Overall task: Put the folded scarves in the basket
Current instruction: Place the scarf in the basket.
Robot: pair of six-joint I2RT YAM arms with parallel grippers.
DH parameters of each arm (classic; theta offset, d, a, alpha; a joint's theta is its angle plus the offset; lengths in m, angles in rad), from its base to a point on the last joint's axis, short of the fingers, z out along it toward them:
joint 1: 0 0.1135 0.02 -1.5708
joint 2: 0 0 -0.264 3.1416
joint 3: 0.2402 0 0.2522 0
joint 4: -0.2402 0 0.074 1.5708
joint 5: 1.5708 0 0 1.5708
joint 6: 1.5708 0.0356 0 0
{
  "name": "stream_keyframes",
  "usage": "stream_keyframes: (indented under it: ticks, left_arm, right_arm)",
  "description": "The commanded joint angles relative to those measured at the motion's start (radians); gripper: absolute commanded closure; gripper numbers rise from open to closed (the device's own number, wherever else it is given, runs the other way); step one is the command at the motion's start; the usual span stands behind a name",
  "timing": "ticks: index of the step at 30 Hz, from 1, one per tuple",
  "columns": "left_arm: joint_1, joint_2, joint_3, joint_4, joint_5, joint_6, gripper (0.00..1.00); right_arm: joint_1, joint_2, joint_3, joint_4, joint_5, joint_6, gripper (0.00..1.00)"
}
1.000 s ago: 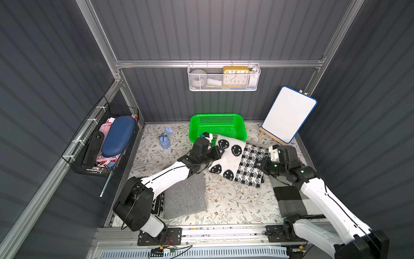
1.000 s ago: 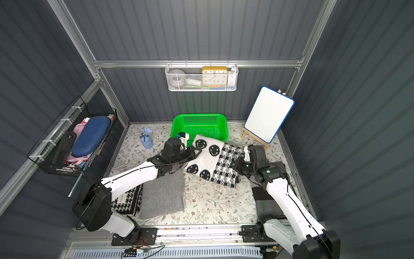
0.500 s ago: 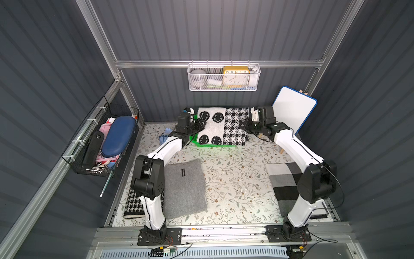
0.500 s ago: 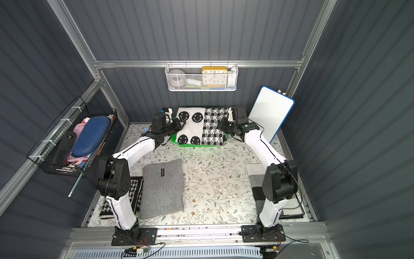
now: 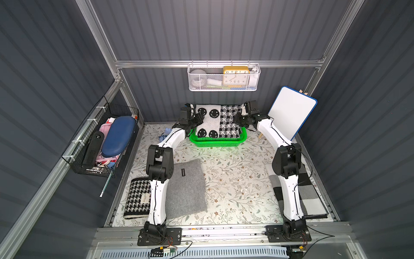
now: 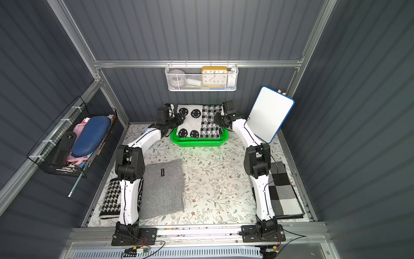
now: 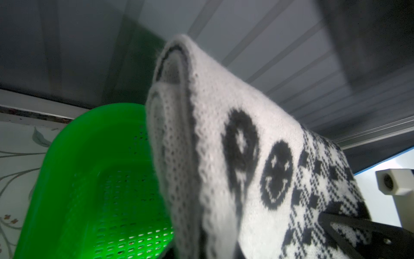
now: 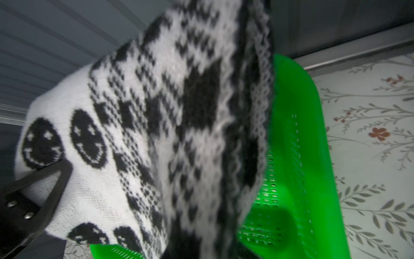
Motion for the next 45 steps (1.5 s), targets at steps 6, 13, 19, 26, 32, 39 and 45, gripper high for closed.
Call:
stream_keyframes:
  ticks: [6, 13, 19, 26, 32, 39, 45]
  left_arm:
    - [0.000, 0.059, 0.064, -0.061, -0.091, 0.084, 1.00]
    - [-0.030, 0.021, 0.007, -0.116, -0.147, 0.095, 1.00]
    - [-0.061, -0.043, -0.089, -0.121, -0.173, 0.083, 1.00]
    - [-0.098, -0.137, -0.205, -0.123, -0.193, 0.069, 1.00]
    - [-0.115, -0.212, -0.297, -0.112, -0.196, 0.043, 1.00]
    - [-0.122, -0.196, -0.295, -0.124, -0.229, 0.027, 1.00]
    - [-0.121, -0.107, -0.168, -0.187, -0.242, 0.036, 1.00]
  right_arm:
    - [-0.011, 0.025, 0.000, -0.130, 0.117, -0.085, 1.00]
    - [-0.011, -0.041, -0.119, -0.125, 0.144, -0.121, 1.00]
    - [-0.011, -0.117, -0.247, -0.121, 0.151, -0.124, 1.00]
    - [-0.011, -0.233, -0.442, -0.064, 0.129, -0.109, 1.00]
    - [-0.011, -0.300, -0.550, -0.012, 0.135, -0.100, 1.00]
    - [-0.011, -0.225, -0.441, -0.074, 0.150, -0.106, 1.00]
    - [-0.011, -0.178, -0.383, -0.098, 0.162, -0.115, 1.00]
